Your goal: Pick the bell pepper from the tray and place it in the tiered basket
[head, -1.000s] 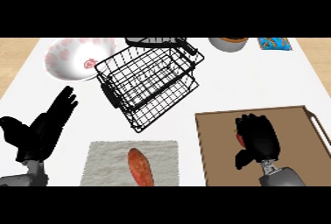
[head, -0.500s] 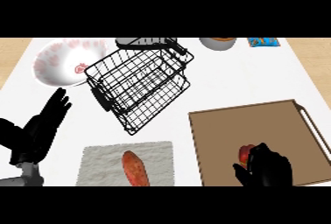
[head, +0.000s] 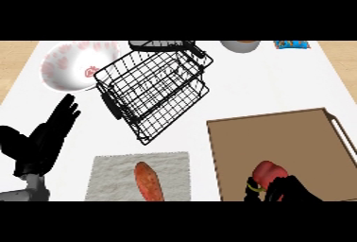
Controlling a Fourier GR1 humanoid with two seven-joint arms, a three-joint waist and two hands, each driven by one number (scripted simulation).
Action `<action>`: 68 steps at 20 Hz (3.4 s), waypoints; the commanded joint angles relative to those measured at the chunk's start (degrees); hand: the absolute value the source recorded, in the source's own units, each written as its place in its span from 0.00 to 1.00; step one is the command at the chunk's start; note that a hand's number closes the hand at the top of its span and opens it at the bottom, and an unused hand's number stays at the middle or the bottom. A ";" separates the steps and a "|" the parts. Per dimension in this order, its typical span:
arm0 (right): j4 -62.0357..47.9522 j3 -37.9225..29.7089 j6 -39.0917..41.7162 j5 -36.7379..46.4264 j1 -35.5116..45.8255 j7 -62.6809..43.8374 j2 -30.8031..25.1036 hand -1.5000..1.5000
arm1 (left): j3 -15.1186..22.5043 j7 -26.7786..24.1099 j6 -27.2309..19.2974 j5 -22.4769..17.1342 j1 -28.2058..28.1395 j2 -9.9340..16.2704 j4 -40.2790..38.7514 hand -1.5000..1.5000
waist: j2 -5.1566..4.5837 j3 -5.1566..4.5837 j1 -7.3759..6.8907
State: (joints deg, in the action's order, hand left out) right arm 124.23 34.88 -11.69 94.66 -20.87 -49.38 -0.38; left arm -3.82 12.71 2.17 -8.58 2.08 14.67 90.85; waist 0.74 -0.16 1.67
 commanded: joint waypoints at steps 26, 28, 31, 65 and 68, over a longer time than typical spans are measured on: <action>-16.27 1.78 12.14 -16.48 53.02 -28.91 0.31 1.00 | 3.56 -0.06 1.34 2.05 4.39 -2.38 -1.37 0.50 | -1.48 -0.07 -5.87; -21.07 -1.74 10.99 -19.99 56.93 -28.83 0.32 1.00 | 4.11 -0.21 1.23 2.51 3.51 -2.63 -0.66 0.50 | -1.44 -0.01 -6.04; -26.21 -3.23 10.05 -23.68 61.89 -31.53 0.34 1.00 | 3.22 0.09 2.36 1.59 5.39 -1.98 -3.35 0.50 | -1.47 -0.04 -5.74; -72.39 -10.45 -27.11 -28.42 85.24 -23.38 0.35 0.00 | 1.32 0.50 2.92 0.75 6.06 -2.16 -3.20 0.50 | -1.49 0.13 -5.59; -70.45 -12.22 -30.17 -30.63 85.80 -24.40 0.35 0.00 | 2.42 -1.51 1.61 3.24 6.41 -3.06 -5.12 0.50 | -1.56 0.10 -5.53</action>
State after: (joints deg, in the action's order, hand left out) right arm 53.14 23.60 -32.11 65.38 63.24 -63.13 -0.70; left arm -1.77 12.40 4.38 -6.44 7.87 12.25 87.50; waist -0.72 -0.03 -3.90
